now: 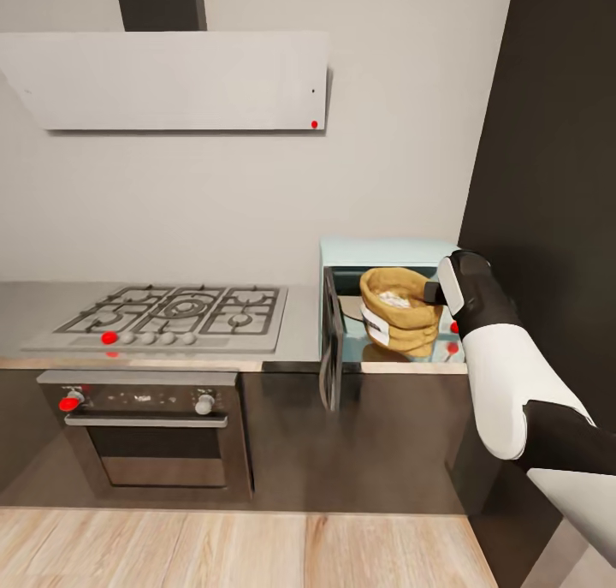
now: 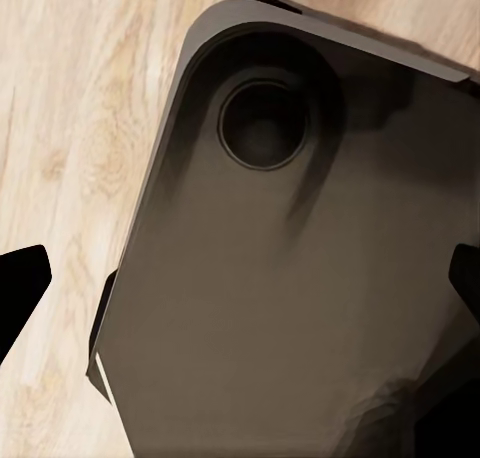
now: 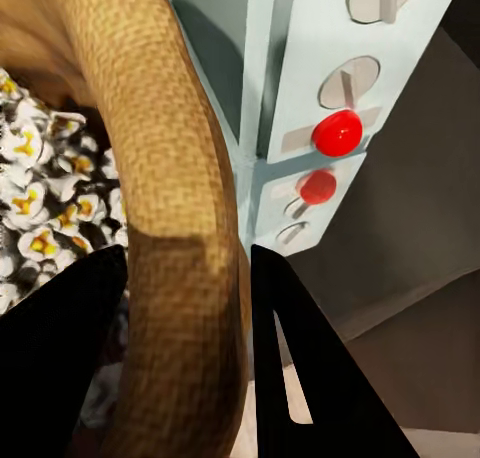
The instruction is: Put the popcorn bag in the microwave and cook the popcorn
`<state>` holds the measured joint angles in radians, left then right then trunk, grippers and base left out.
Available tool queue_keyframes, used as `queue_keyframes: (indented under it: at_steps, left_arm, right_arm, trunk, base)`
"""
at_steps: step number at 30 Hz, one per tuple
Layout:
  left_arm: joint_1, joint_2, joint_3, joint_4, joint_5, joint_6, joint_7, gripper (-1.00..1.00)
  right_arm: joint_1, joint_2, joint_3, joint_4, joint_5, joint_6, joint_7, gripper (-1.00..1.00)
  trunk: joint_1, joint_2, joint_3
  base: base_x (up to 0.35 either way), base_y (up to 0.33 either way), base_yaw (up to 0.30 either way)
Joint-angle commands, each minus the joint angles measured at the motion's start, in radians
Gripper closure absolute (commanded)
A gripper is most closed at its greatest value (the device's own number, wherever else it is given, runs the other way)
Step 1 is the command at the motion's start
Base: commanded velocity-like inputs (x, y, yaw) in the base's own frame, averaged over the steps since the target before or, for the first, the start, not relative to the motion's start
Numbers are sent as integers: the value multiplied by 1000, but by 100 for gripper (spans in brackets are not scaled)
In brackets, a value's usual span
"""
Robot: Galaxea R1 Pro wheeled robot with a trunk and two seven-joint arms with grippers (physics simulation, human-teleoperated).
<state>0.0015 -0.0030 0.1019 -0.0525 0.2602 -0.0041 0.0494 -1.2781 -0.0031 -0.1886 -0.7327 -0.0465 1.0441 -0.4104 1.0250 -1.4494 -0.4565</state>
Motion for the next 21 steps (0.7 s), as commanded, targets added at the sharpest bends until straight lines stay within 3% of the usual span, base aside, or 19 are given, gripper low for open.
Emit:
queue_keyframes:
  at_steps: [1,8,14,21]
  left_arm:
    - [0,-1,7,-1,1,-1,1,-100]
    - [0,0,7,0,0,-1,1,-100]
    - [0,-2,7,0,0,1,1,-100]
    - [0,0,7,0,1,1,1,-100]
  right_arm:
    - [-1,0,0,-45,-7,3,-5,100]
    - [-1,1,0,-44,-12,3,-4,100]
    - [-1,1,0,-43,-13,3,-4,100]
    - [-1,3,0,-36,-14,3,-4,100]
  trunk:
    - [0,-1,-1]
    - [0,-1,-1]
    - [0,-1,-1]
    - [0,-1,-1]
  base:
    - [147,0,0]
    - [273,0,0]
    - [71,0,0]
    - [307,0,0]
